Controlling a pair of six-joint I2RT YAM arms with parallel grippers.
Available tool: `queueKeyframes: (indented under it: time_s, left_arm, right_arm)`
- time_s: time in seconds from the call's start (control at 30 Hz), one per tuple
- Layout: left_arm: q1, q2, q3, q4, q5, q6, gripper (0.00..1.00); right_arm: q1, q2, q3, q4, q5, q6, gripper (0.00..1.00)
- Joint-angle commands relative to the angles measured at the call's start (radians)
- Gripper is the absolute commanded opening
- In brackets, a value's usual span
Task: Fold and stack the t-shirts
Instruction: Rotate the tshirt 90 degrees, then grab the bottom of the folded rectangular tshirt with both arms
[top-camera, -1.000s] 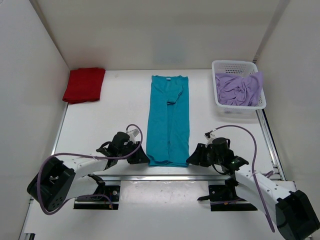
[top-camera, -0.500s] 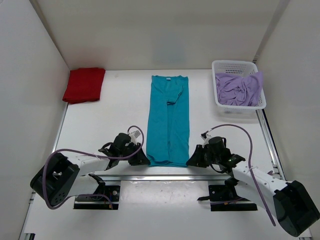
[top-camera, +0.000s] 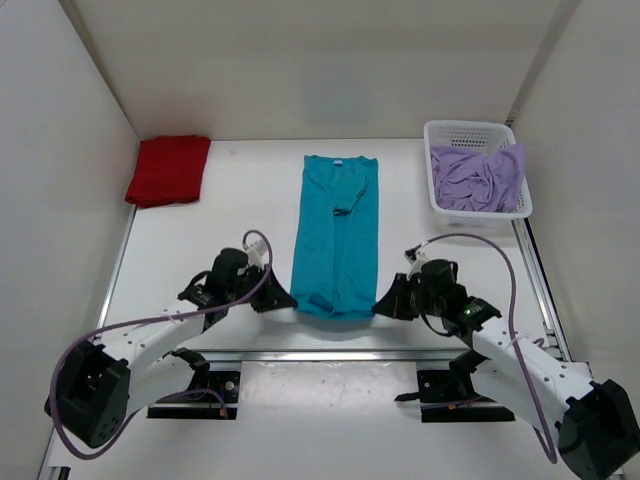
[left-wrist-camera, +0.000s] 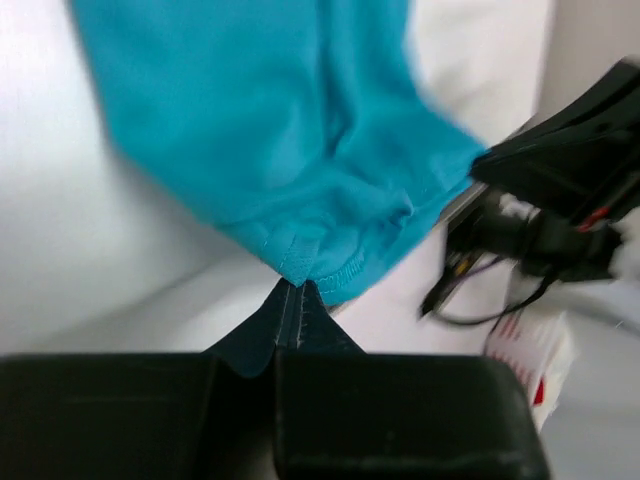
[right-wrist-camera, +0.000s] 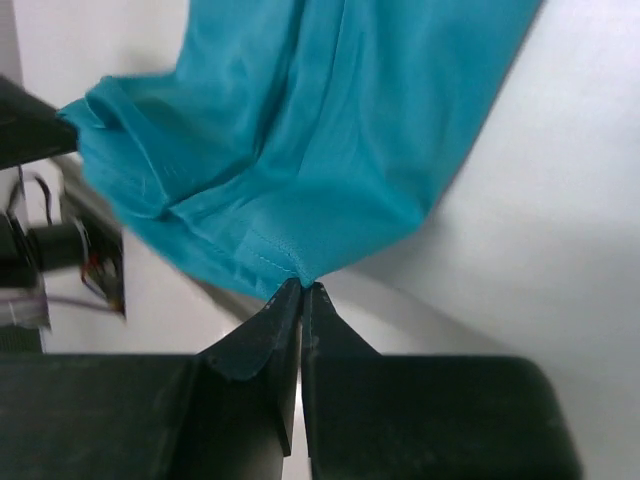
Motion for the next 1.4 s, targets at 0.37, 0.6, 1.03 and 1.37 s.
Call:
queueKeyframes:
  time_s: [0.37, 0.6, 1.03, 1.37]
  left_arm:
    - [0.225, 0.645, 0.638, 0.176, -0.061, 0.031, 0.00]
    - [0.251, 0.895, 0.811, 0.213, -0.047, -0.006, 0.02]
    - [0.312, 0.918, 0.818, 0.406, 0.002, -0.152, 0.42]
    - [0.139, 0.731, 0.514, 0.450, -0.099, -0.103, 0.38]
  right_arm:
    - [-0.364, 0.669, 0.558, 0.186, -0.135, -0.263, 0.00]
    - [-0.424, 0.954, 0.777, 0.195, -0.188, -0.263, 0.00]
    - [-0.444, 1.133, 0.971, 0.192, -0.186, -0.258, 0.36]
    - [-0.290, 0.977, 0.837, 0.227, -0.088, -0.302, 0.01]
